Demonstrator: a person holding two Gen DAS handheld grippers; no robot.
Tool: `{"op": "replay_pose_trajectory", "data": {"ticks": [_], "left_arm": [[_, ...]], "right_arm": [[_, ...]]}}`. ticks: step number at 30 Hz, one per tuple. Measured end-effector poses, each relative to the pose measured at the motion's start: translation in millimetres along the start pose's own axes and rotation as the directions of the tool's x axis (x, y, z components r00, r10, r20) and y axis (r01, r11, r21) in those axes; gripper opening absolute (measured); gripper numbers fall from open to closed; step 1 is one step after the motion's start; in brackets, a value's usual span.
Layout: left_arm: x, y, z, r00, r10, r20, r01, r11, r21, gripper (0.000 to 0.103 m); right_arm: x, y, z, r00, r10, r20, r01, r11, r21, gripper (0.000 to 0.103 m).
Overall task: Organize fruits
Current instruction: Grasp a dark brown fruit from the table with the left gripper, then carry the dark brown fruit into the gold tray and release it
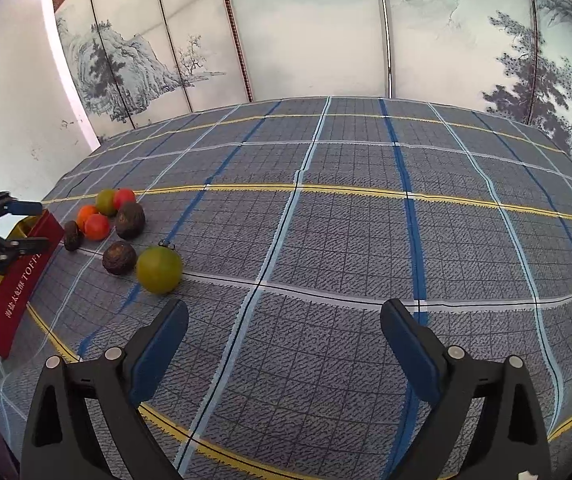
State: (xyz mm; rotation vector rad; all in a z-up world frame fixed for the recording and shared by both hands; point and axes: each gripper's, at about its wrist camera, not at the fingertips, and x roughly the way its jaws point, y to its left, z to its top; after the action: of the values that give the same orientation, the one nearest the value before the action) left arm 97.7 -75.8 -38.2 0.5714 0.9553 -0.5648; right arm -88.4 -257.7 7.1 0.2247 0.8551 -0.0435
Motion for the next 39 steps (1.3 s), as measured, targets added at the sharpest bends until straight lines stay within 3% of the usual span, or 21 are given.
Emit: {"op": "replay_pose_trajectory", "data": {"ticks": [3,4,6,7,12,19,27,31,39], "left_arm": [[17.7,2.3,3.8,1.000,-0.001,-0.031,0.001,1.000,0.010,0.079],[24.2,1.7,5.2,0.999,-0.004,-0.048,0.004,1.000,0.014,0.073],[36.8,-0.2,5.6,0.995,-0.017,-0.098,0.020,1.000,0.024,0.047],[36.5,0.2,5.5,0.995,-0.040,-0.091,0.041,0.999,0.011,0.040],[24.7,0.4,-2.1,0.996,-0.029,-0.088,0.019,0.993,-0.114,0.040],[-51.5,-23.9,-28.4,0.999,-0.039,0.035,0.048,0.958,-0.283,0.040],[-111.6,-44.2,-60.7,0.994,0.048,0.102,-0.012,0.944,-0.330,0.040],[-125.1,-42.4,-77.7,0.991,0.071,0.115,-0.026,0.934,-0.355,0.040],[-141.6,-37.1,-102.9,0.975,0.182,0.123,-0.126,0.923,-0.364,0.040]], "right_arm": [[-0.9,-0.9,-0.3,1.000,0.010,0.003,-0.010,1.000,0.006,0.096],[-0.6,-0.8,-0.1,1.000,0.013,0.002,-0.013,1.000,0.007,0.097],[0.8,-0.4,0.3,1.000,0.016,-0.005,-0.016,1.000,0.005,0.097],[2.4,-0.1,0.4,1.000,0.016,-0.013,-0.016,1.000,0.005,0.097],[16.0,-3.5,1.2,0.997,-0.005,-0.081,0.007,1.000,0.022,0.102],[33.1,18.7,0.6,0.977,-0.152,-0.153,0.138,0.986,-0.097,0.103],[32.7,14.8,-0.7,0.976,-0.153,-0.153,0.140,0.986,-0.092,0.103],[32.1,14.0,-1.8,0.977,-0.151,-0.153,0.138,0.986,-0.092,0.103],[29.1,14.3,-4.7,0.976,-0.156,-0.152,0.144,0.986,-0.085,0.103]]}}
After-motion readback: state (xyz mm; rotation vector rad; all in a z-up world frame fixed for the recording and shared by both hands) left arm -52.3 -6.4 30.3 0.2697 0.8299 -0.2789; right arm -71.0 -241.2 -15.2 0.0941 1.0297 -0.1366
